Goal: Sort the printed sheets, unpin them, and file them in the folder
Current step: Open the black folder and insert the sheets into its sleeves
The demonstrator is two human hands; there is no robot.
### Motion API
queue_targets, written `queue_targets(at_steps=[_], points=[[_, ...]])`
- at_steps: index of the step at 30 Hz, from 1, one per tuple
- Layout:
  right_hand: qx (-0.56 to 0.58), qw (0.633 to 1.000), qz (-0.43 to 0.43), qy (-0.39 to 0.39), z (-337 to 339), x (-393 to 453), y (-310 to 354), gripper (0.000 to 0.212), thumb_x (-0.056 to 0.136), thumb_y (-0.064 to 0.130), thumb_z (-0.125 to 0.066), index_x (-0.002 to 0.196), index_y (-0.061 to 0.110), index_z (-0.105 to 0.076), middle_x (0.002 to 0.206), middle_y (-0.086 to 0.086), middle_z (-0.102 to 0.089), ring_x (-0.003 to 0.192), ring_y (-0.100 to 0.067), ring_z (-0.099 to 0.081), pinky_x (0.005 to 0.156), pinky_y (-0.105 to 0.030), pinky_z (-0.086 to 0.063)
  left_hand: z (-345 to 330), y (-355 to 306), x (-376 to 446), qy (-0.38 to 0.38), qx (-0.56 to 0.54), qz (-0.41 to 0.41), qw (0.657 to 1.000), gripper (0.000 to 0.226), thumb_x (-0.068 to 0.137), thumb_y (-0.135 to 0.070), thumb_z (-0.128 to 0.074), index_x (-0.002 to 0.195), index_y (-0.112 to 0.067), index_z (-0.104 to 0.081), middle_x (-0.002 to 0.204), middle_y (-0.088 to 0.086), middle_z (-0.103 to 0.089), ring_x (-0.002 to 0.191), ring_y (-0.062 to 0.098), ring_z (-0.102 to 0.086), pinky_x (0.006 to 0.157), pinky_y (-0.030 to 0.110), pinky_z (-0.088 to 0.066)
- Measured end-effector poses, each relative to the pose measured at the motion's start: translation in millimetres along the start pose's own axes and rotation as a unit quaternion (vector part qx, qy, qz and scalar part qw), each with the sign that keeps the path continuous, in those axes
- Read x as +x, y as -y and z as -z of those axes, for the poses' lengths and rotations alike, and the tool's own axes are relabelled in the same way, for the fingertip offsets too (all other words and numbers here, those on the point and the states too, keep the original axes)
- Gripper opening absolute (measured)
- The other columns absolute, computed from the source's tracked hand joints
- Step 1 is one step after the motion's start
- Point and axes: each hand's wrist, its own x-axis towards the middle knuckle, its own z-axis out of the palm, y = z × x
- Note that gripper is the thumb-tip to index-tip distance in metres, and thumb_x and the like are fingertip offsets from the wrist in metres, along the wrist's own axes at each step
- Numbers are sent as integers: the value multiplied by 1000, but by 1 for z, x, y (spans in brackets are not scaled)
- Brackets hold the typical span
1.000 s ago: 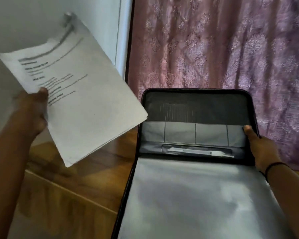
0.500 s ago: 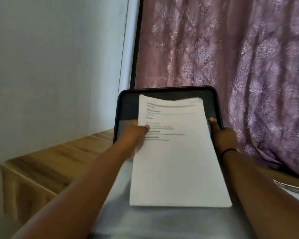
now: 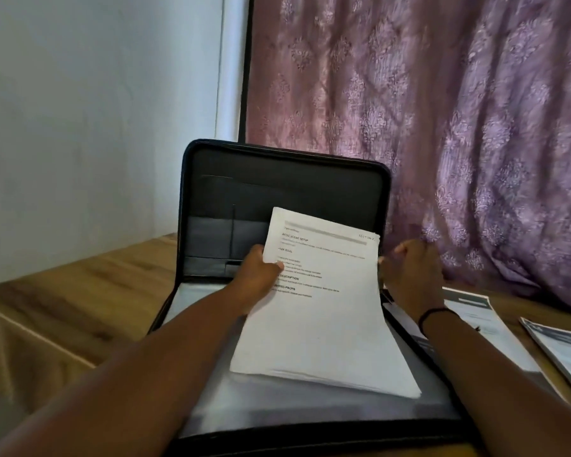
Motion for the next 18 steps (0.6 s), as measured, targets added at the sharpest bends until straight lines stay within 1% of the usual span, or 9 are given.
queue_targets(at_steps=[2, 4, 6, 8, 11, 12, 15, 17, 18], points=[[54, 998, 27, 24, 4, 0, 2, 25, 81, 27, -70, 91, 13, -52, 91, -7, -53, 92, -28, -49, 81, -41, -42, -5, 0, -2, -7, -10, -10, 1000, 37, 92, -3, -55, 125, -13, -41, 123, 7, -59, 104, 21, -59, 91, 36, -49], [129, 990, -10, 56, 5, -4, 5, 35, 78, 27, -77, 94, 17, -48, 91, 0, -52, 90, -23, -51, 79, -36, -43, -8, -5, -3, -34, -27, -44, 998, 44, 89, 5, -55, 126, -13, -39, 122, 9, -57, 103, 21, -58, 87, 35, -49], [258, 951, -99, 138, 3, -14, 9, 37, 76, 24, -81, 99, 13, -54, 101, -2, -62, 91, -19, -60, 80, -31, -49, -9, -13, -2, -47, -28, -64, 996, 50, 88, 7, -55, 130, -14, -36, 120, 8, -56, 104, 21, -58, 87, 36, -49], [345, 900, -142, 227, -4, -22, 3, 38, 74, 15, -82, 108, 8, -65, 108, -6, -71, 91, -16, -70, 79, -26, -55, -8, -20, 1, -42, -18, -59, 997, 53, 89, 5, -56, 133, -14, -35, 120, 7, -55, 103, 21, -58, 87, 36, -49], [386, 866, -181, 260, -4, -24, -2, 64, 59, 22, -83, 119, 9, -64, 108, -9, -72, 93, -23, -71, 86, -39, -57, -3, -35, 7, -16, 3, -23, 1000, 46, 90, 3, -57, 127, -13, -37, 114, 7, -57, 92, 19, -59, 76, 30, -48], [409, 850, -197, 267, -2, -24, -1, 64, 60, 23, -81, 120, 10, -63, 109, -9, -72, 95, -26, -71, 89, -43, -55, -1, -39, 10, -4, 3, -1, 1000, 43, 89, 4, -58, 124, -13, -37, 112, 7, -58, 91, 19, -59, 75, 30, -50], [445, 804, -264, 292, 5, -19, 1, 34, 82, 7, -69, 116, 5, -66, 107, -12, -72, 97, -28, -69, 89, -41, -55, 8, -50, 22, 57, -29, 53, 997, 40, 88, 2, -62, 121, -4, -40, 113, 16, -63, 95, 28, -64, 84, 46, -53], [451, 763, -314, 341, 15, -14, 6, 24, 89, 7, -61, 112, 4, -67, 102, -12, -73, 88, -26, -70, 79, -34, -57, 12, -56, 30, 86, -20, 53, 995, 36, 90, -18, -64, 119, 0, -51, 110, 18, -68, 95, 32, -68, 87, 49, -53], [457, 741, -327, 367, 22, -10, 9, 22, 91, 8, -57, 110, 4, -67, 99, -12, -73, 83, -24, -71, 75, -33, -57, 11, -57, 31, 72, -6, 48, 996, 35, 92, -30, -61, 112, -1, -59, 105, 17, -70, 92, 33, -69, 86, 48, -54]])
